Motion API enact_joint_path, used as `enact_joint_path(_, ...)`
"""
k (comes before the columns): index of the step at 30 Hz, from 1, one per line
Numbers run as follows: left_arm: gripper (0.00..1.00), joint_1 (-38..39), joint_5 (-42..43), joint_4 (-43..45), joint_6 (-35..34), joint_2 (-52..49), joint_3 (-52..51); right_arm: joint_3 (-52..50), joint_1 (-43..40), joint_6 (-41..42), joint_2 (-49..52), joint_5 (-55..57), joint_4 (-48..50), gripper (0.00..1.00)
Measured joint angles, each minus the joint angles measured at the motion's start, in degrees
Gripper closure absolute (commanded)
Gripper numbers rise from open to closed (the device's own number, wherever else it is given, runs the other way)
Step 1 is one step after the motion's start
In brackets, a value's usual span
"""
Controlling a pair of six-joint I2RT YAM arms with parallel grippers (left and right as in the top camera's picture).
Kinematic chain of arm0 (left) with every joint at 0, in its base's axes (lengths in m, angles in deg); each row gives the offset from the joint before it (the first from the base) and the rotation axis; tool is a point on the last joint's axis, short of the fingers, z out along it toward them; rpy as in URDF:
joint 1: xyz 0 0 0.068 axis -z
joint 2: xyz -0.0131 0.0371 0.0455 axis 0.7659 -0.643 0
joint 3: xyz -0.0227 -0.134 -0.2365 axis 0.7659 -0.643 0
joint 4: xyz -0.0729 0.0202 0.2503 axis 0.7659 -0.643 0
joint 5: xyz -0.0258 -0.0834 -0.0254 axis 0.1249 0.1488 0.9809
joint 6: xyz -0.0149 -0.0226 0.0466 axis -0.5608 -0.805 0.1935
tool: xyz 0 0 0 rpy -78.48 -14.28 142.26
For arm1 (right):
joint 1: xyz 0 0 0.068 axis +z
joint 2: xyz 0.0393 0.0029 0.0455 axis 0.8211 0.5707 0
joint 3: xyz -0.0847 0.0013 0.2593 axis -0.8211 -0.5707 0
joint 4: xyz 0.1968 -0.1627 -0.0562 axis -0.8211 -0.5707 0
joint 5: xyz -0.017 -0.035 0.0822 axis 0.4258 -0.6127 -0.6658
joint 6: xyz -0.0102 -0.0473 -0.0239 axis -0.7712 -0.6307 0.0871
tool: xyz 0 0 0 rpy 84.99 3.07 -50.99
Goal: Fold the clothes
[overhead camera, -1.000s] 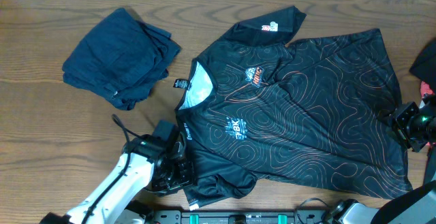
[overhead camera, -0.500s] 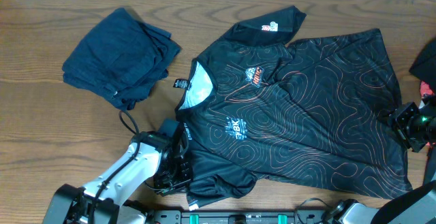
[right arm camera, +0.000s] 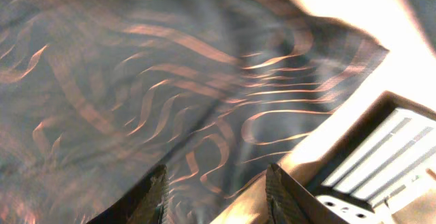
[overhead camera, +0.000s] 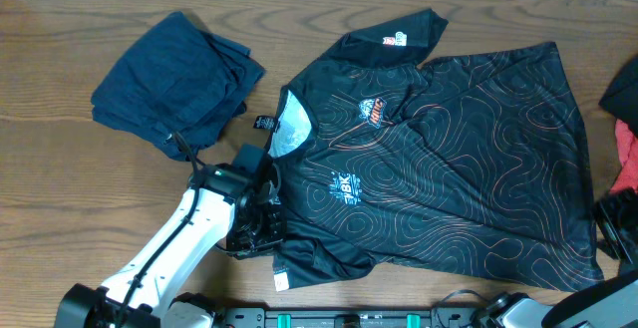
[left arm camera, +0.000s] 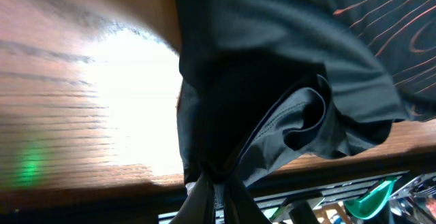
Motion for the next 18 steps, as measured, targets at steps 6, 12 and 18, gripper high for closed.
enact_joint_path(6, 0.94, 0.0, -0.8, -0.2, 0.7, 0.7, 0.5, -9.2, -3.9, 5.9, -0.1, 9.0, 7.6, 0.46)
enact_joint_path(12, 0.94, 0.0, -1.2, -0.2, 1.0, 0.7, 0.5, -17.2, -6.8, 9.3, -0.1, 12.0, 14.5, 0.46)
enact_joint_path(18, 0.94, 0.0, -1.2, -0.2, 1.2, 0.7, 0.5, -19.3, -10.1, 11.7, -0.1, 13.0, 17.8, 0.48)
